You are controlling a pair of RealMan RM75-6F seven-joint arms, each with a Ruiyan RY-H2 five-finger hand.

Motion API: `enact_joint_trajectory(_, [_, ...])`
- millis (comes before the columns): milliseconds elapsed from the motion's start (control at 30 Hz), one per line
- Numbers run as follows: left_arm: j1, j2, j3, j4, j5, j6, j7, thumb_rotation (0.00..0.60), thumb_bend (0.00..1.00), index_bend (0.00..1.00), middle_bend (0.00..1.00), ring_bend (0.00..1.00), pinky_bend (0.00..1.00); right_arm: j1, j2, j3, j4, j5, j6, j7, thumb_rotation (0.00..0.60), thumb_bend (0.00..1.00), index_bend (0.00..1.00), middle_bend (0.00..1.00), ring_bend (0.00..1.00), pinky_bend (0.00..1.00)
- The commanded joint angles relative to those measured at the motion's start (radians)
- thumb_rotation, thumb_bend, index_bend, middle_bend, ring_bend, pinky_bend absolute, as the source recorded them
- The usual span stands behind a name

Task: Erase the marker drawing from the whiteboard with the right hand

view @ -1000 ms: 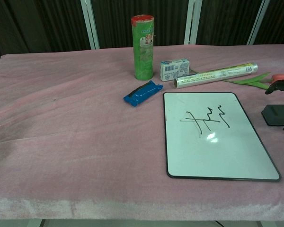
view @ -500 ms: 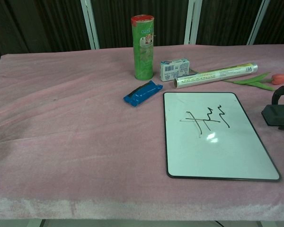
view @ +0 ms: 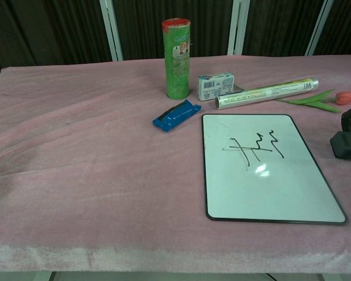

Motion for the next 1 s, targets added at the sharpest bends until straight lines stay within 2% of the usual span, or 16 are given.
enact_joint_trajectory(33, [0.0,0.001,0.001,0.0,0.001,0.0,-0.001,0.6,0.39,0.0,0.0,0.0,0.14,0.001,-0.005,0.003,0.005,0.004,0.006,-0.012,0.6,0.33,0.72,0.53,0.49,0.48])
enact_joint_trajectory(167, [0.001,0.001,0.002,-0.001,0.002,0.002,-0.001,0.6,0.39,0.0,0.0,0.0,0.14,0.0,-0.015,0.005,0.016,0.007,0.021,-0.033,0.6,0.35,0.78,0.59,0.54,0.53])
enact_joint_trajectory(333, [0.001,0.003,0.002,-0.002,0.001,-0.002,-0.003,0.6,0.39,0.0,0.0,0.0,0.14,0.001,-0.029,0.007,0.032,0.011,0.025,-0.052,0.6,0.39,0.87,0.67,0.63,0.66])
enact_joint_trajectory(533, [0.003,0.005,0.003,-0.004,0.002,0.0,-0.004,0.6,0.39,0.0,0.0,0.0,0.14,0.004,-0.054,0.008,0.06,0.005,0.031,-0.066,0.6,0.45,0.95,0.73,0.71,0.74])
enact_joint_trajectory(733, [0.004,0.006,0.003,-0.004,0.001,0.001,-0.008,0.6,0.4,0.0,0.0,0.0,0.15,-0.001,-0.056,0.014,0.067,-0.034,0.064,-0.04,0.6,0.49,0.98,0.77,0.76,0.79])
enact_joint_trajectory(1000, [0.002,0.004,0.001,-0.004,-0.003,-0.003,-0.002,0.6,0.4,0.0,0.0,0.0,0.15,0.028,-0.008,0.086,-0.057,-0.063,0.115,-0.009,0.6,0.49,0.98,0.77,0.76,0.79])
